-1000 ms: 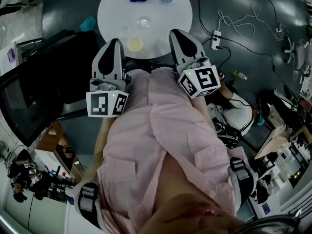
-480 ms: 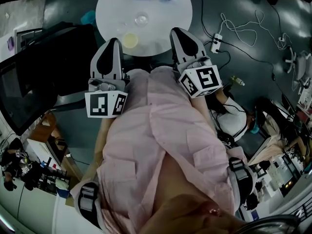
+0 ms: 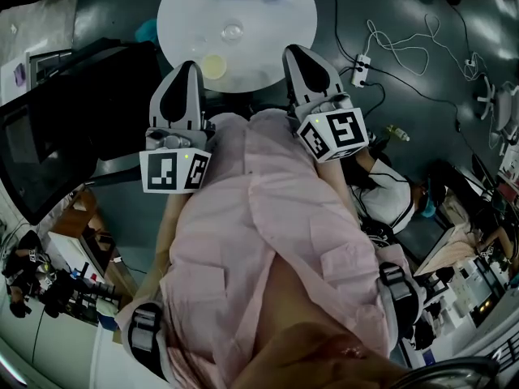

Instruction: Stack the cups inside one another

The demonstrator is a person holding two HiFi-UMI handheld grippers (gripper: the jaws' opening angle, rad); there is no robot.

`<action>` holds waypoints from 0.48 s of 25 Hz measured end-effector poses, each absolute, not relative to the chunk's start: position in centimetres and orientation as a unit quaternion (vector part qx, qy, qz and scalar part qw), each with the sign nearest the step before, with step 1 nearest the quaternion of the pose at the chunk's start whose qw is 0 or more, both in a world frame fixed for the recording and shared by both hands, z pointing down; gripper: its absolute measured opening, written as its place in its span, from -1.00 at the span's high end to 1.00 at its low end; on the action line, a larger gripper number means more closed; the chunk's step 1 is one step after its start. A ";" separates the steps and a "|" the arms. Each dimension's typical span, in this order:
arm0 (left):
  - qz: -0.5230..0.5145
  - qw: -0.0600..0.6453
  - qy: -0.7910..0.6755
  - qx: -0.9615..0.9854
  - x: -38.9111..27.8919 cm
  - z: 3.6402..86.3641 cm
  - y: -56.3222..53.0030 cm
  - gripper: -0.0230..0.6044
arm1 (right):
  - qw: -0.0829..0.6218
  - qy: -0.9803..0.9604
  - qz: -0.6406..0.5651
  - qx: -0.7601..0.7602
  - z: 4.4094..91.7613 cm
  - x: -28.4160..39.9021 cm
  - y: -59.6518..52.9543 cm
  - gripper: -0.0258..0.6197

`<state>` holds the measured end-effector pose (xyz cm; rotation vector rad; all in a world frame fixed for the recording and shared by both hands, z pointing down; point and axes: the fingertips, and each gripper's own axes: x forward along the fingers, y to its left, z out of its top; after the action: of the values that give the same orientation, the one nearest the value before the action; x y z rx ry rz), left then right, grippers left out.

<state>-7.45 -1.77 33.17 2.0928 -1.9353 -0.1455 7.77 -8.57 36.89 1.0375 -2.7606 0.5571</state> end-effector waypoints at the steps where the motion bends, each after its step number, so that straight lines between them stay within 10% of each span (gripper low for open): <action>1: -0.049 0.143 -0.670 0.727 -7.4 33.2 -1.8 0.88 | 0.069 -0.917 0.187 0.347 36.9 7.9 -8.6 0.81; 12: -0.042 0.148 -0.658 0.737 -8.4 33.3 -2.1 0.88 | 0.063 -0.909 0.194 0.364 36.7 7.3 -8.7 0.81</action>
<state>-8.42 -2.11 33.30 2.1208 -1.8924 -0.1199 7.28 -8.65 36.66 1.0995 -2.7449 0.5875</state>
